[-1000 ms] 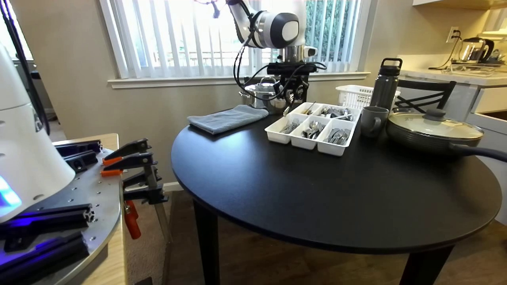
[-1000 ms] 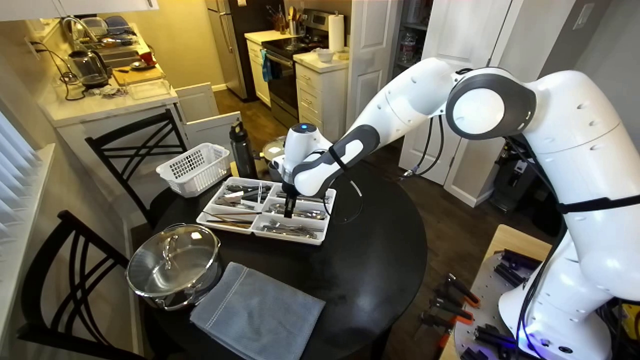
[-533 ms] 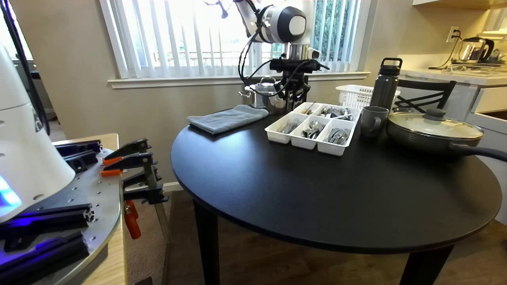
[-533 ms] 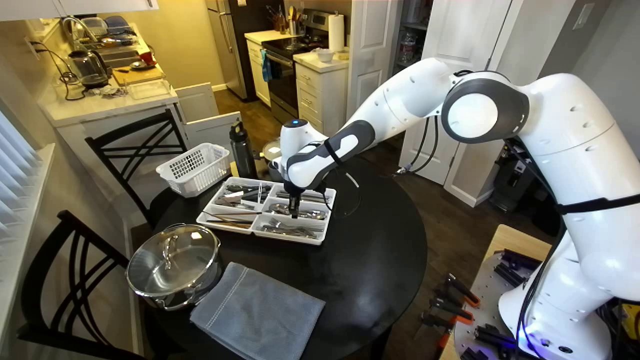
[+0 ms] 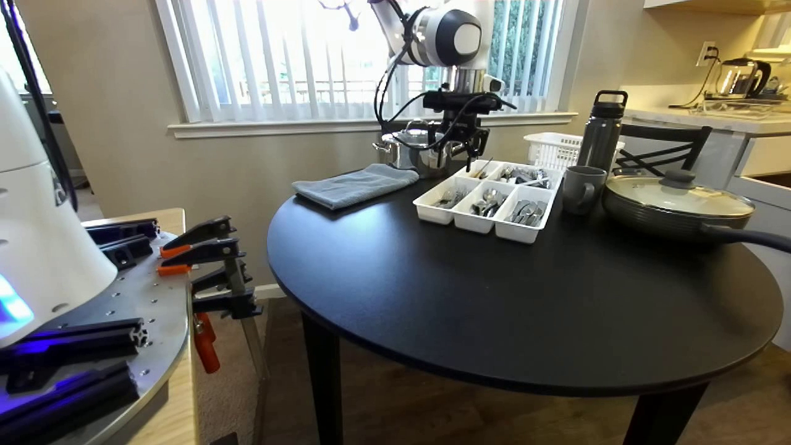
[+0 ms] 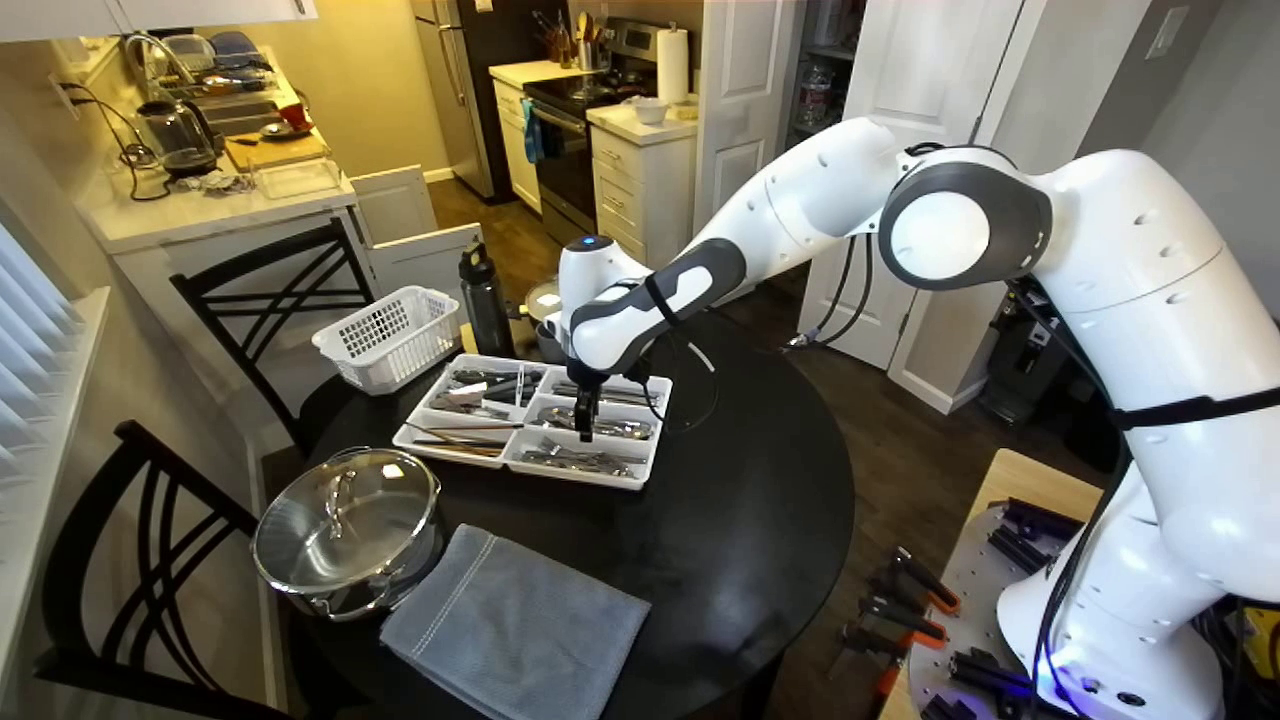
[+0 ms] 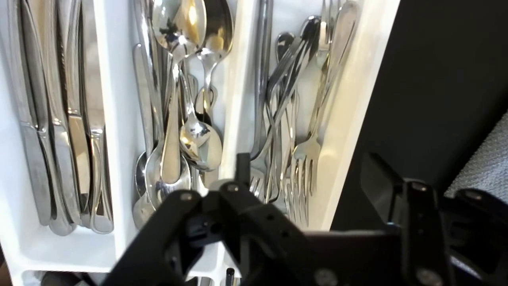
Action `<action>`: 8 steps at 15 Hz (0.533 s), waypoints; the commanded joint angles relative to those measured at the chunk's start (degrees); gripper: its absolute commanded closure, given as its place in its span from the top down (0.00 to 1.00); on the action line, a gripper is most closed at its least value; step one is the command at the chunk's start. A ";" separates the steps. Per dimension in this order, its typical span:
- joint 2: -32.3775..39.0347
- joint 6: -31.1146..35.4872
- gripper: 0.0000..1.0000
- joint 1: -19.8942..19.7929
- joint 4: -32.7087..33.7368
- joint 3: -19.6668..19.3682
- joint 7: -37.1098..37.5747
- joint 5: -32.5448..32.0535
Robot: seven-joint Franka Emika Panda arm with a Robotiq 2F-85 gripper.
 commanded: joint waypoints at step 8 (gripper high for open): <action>-0.01 -0.21 0.98 1.07 0.29 -1.44 -0.08 1.97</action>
